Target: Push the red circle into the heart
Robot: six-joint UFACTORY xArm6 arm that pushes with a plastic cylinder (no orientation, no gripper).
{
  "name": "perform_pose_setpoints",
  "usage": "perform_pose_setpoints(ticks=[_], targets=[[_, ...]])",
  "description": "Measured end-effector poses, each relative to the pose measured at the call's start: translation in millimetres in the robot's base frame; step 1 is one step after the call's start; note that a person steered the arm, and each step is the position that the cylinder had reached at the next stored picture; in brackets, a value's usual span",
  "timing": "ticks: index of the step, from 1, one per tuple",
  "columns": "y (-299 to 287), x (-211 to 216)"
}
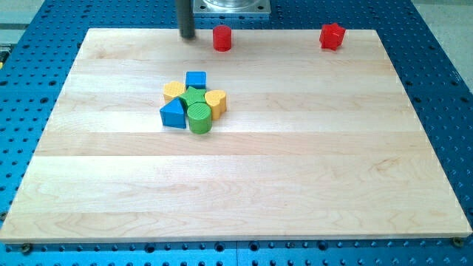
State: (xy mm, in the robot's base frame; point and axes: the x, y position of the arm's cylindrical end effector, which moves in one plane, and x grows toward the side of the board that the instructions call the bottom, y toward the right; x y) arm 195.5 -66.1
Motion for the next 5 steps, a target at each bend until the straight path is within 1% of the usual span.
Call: perform_pose_setpoints(ticks=[1,2,3,4,5], targets=[[74.3,30.5],[70.2,105.1],[75.3,134.6],[147.6,85.4],[162.1,126.9]])
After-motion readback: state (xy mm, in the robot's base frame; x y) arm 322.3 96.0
